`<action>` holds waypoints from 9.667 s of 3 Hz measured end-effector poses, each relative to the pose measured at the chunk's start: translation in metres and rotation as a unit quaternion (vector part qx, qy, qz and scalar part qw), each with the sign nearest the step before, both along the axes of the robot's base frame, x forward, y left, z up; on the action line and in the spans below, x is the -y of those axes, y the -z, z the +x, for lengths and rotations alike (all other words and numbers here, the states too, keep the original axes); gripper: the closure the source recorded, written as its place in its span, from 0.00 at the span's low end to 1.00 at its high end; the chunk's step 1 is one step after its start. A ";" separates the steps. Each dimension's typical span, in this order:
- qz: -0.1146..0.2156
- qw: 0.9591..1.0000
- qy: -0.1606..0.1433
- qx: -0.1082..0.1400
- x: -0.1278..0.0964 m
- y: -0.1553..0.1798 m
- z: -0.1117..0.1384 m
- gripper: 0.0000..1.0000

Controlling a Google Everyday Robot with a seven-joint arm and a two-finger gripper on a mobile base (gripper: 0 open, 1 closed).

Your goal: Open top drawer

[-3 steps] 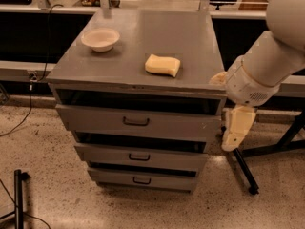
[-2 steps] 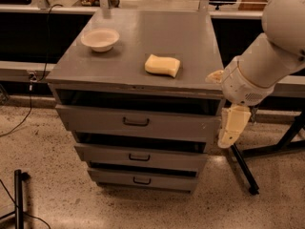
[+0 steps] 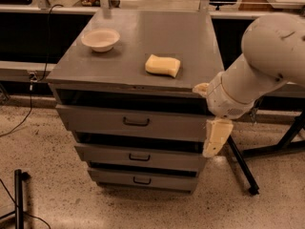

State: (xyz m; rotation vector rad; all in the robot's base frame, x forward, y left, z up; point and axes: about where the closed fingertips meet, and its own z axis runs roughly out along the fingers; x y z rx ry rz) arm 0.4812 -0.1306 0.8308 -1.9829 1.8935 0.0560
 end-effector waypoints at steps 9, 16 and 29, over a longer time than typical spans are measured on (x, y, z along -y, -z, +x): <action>0.054 0.994 -0.100 -0.005 -0.147 0.121 0.097 0.00; 0.080 0.987 -0.114 -0.083 -0.173 0.137 0.062 0.54; 0.111 0.979 0.091 -0.147 -0.181 0.168 0.103 1.00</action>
Offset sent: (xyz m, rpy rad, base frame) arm 0.0233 0.0411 -0.0774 0.0752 -0.0195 0.0408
